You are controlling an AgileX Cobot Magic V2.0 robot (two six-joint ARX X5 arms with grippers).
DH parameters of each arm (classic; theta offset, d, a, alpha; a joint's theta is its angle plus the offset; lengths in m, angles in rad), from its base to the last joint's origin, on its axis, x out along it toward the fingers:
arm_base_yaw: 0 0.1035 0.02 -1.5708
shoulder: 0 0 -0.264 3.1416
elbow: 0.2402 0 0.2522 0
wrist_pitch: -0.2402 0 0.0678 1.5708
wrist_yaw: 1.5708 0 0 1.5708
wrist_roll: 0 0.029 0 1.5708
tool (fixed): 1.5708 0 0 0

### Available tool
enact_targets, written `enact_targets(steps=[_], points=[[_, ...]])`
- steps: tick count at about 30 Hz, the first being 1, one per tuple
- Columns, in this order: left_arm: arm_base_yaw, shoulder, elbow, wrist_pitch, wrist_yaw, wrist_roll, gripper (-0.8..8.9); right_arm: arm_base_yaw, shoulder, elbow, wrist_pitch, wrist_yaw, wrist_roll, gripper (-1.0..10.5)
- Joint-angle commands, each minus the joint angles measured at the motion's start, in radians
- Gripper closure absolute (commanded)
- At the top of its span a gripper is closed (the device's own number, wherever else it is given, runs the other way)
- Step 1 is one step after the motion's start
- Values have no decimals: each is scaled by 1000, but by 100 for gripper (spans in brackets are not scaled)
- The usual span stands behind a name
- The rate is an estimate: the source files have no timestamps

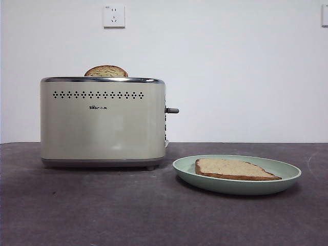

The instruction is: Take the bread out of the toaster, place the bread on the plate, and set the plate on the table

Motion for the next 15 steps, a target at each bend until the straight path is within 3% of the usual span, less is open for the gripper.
enact_targets(steps=[1,15], points=[[-1,-2,-4,2,0,-11,822,3,2,-2,5,-1,6,945],[0,-1,-4,2,-5,-11,817,2,1,-2,5,6,6,945]])
